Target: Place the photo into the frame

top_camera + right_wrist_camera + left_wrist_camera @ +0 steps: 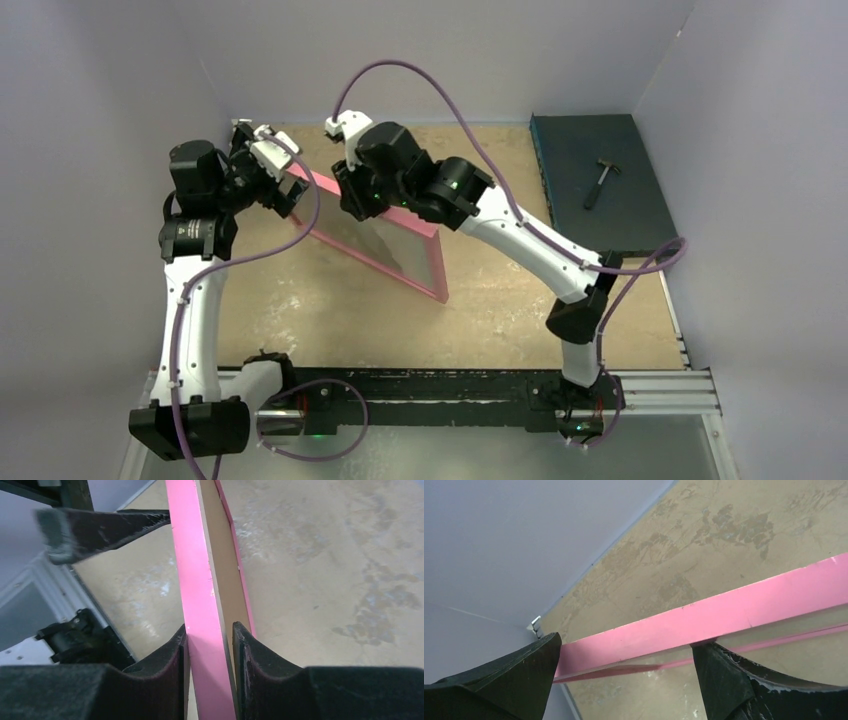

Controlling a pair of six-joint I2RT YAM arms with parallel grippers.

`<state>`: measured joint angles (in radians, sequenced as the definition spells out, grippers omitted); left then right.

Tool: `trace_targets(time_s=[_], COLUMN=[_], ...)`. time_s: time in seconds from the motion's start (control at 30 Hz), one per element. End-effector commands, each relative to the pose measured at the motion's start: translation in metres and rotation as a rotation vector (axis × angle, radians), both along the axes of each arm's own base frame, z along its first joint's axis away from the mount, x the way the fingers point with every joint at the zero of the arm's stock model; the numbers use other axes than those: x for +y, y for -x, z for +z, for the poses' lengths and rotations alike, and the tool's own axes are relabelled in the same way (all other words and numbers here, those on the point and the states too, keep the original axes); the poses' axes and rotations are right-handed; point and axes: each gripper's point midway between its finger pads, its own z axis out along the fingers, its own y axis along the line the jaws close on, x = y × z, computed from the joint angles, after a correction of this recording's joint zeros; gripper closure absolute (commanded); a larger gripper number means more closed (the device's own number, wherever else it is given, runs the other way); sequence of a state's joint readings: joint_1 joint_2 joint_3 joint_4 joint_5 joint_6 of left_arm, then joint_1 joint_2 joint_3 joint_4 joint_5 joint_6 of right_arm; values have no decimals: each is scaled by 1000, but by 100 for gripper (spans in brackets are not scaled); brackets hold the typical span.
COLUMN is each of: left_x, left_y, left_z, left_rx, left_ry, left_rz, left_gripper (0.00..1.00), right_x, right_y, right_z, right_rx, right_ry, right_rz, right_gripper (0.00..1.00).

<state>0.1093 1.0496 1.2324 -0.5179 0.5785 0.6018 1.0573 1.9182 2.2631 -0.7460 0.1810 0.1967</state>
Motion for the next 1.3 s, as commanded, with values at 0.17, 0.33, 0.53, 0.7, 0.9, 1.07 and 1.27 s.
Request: trace_targets(time_s=[0.17, 0.33, 0.53, 0.7, 0.9, 1.07, 1.27], left_x=[-5, -5, -3, 0, 13, 25, 34], left_y=[24, 21, 16, 12, 9, 8, 11], left_z=[41, 51, 54, 29, -13, -58, -105], left_rx=[129, 97, 99, 175, 284, 373, 429], left_ry=[395, 418, 437, 404, 300, 210, 106], left_rz=[179, 180, 196, 215, 255, 280, 273], left_gripper=[5, 4, 3, 3, 2, 2, 2], right_x=[-66, -82, -108, -138, -176, -202, -213], right_y=[-91, -94, -87, -86, -82, -76, -71], right_z=[-13, -31, -52, -69, -107, -138, -165], right_rx=[202, 206, 185, 127, 103, 141, 211], right_ry=[-228, -216, -224, -270, -290, -380, -489], right_rz=[-261, -269, -326, -403, -486, -526, -550], right_gripper=[87, 87, 89, 89, 83, 75, 75])
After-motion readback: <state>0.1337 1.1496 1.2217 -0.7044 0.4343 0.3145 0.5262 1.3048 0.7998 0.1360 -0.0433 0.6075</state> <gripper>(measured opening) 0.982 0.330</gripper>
